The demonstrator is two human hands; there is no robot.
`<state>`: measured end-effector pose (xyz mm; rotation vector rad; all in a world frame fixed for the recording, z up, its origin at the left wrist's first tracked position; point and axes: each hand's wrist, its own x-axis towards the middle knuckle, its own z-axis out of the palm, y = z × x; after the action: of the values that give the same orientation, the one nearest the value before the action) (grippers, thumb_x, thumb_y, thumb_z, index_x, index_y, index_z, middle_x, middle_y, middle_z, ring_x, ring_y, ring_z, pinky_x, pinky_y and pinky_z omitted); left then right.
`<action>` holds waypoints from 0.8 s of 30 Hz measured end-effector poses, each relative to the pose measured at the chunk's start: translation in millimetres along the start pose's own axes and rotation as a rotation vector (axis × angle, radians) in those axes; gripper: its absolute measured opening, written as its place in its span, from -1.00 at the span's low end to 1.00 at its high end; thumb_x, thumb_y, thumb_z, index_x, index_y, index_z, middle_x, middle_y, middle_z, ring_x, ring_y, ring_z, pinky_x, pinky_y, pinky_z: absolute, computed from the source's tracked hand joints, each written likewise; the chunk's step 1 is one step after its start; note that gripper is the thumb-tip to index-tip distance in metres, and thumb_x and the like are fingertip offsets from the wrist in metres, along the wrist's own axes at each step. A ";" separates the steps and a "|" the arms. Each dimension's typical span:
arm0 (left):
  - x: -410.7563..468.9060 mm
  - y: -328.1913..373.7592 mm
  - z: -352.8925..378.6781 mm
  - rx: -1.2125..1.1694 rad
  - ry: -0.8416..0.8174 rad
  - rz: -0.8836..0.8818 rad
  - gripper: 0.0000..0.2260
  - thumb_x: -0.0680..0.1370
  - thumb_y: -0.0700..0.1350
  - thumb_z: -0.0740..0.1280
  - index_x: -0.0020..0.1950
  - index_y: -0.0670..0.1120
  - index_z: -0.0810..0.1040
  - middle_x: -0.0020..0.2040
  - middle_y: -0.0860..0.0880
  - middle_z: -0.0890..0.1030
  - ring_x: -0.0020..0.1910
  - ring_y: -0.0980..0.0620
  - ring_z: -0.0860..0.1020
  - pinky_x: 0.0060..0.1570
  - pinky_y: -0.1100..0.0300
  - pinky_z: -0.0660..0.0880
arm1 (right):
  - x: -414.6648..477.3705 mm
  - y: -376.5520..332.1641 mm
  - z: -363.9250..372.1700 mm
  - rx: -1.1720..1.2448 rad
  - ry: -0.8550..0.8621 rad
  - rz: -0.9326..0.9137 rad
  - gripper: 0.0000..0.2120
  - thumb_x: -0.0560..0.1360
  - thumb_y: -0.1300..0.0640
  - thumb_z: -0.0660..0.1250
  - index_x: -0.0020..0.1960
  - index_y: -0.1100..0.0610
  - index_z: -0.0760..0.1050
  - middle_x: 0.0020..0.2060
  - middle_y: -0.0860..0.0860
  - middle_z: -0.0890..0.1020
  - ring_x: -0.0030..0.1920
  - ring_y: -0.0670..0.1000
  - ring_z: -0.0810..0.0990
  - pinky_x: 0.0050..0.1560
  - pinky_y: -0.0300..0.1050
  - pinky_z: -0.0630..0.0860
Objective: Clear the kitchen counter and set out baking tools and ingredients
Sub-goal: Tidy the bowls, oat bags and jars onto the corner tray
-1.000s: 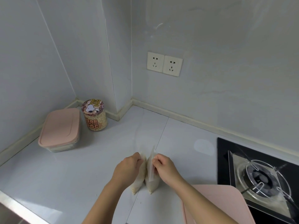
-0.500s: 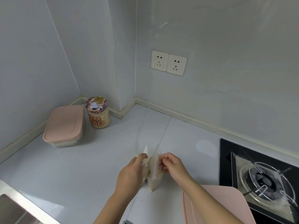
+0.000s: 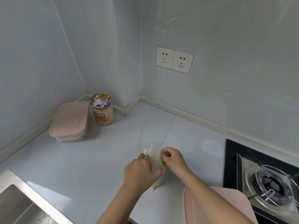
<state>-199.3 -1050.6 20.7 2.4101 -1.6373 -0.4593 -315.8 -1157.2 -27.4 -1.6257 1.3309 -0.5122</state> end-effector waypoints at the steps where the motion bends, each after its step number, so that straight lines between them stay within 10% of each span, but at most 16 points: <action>1: -0.5 5.2 -0.1 0.033 -0.004 -0.019 -0.52 0.44 0.35 0.13 -0.06 -0.05 0.50 -0.08 0.07 0.51 -0.19 0.02 0.54 -0.24 0.18 0.43 | 0.3 -0.8 -0.4 -0.005 0.002 -0.010 -0.84 0.47 0.23 0.35 -0.26 0.05 0.53 -0.37 -0.04 0.53 -0.35 -0.09 0.45 -0.29 -0.32 0.38; 9: 7.1 15.7 -5.1 0.243 -0.056 -0.052 -0.81 0.54 -0.27 0.14 0.04 -0.10 0.51 0.05 -0.01 0.54 -0.05 -0.01 0.59 -0.32 0.22 0.30 | 10.6 -1.5 -14.9 0.009 -0.141 -0.102 -0.84 0.48 0.16 0.40 0.03 0.00 0.52 0.02 -0.17 0.57 0.11 -0.16 0.52 0.12 -0.25 0.45; 18: 21.3 -38.8 -27.2 0.208 -0.014 0.557 -0.60 0.16 -0.45 0.33 -0.41 -0.03 0.21 -0.35 0.04 0.31 -0.55 0.07 0.15 -0.57 0.29 -0.02 | 2.3 -8.3 -38.1 -0.112 -0.235 -0.382 -0.80 0.43 0.14 0.46 -0.05 -0.07 0.50 0.30 -0.30 0.44 0.33 -0.28 0.36 0.29 -0.27 0.31; 24: 25.3 -62.5 -16.1 0.156 0.026 0.673 -0.79 0.41 -0.35 0.29 -0.31 -0.06 0.44 -0.21 0.07 0.43 -0.41 0.08 0.39 -0.47 0.19 0.36 | -5.7 -2.4 -25.6 -0.508 -0.324 -0.637 -0.93 0.48 0.00 0.40 -0.13 -0.03 0.64 0.35 -0.39 0.31 0.47 -0.29 0.06 0.38 -0.35 0.00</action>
<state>-130.6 -1051.1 11.6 1.7651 -2.3800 -0.1840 -336.6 -1162.3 -12.0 -2.4536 0.7094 -0.2587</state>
